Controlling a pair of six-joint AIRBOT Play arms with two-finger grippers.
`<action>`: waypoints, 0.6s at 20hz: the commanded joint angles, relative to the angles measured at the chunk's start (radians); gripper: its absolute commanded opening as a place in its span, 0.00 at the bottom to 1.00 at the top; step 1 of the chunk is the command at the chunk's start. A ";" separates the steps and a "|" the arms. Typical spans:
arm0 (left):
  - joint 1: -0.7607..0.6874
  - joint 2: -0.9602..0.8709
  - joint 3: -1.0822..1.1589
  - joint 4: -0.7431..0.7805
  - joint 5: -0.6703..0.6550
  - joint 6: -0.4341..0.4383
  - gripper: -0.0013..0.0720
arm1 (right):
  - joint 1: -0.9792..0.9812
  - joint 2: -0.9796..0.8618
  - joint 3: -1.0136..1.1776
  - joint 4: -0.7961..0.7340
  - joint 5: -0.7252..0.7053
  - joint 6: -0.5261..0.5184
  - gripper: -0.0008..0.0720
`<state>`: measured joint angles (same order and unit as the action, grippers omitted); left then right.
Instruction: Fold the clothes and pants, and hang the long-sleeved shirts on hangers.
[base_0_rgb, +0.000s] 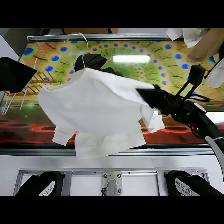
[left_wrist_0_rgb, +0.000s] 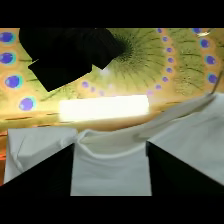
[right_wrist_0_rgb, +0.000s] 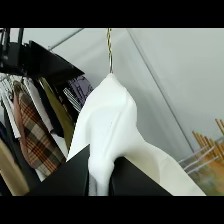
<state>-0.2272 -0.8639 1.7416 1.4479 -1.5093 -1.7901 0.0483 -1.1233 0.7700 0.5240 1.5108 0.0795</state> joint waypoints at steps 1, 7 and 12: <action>0.027 0.047 -0.112 -0.003 0.061 0.001 0.36 | -0.047 0.000 0.132 0.022 -0.004 0.055 0.05; 0.026 0.115 -0.314 -0.016 0.274 0.002 0.04 | -0.352 0.076 0.262 0.018 -0.147 0.085 0.05; -0.039 0.028 -0.347 -0.071 0.303 0.024 0.04 | -0.784 0.248 0.263 -0.100 -0.376 0.109 0.05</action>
<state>-0.2253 -0.7929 1.4185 1.4014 -1.2499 -1.7851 -0.5152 -0.9623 1.0233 0.4992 1.2919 0.1680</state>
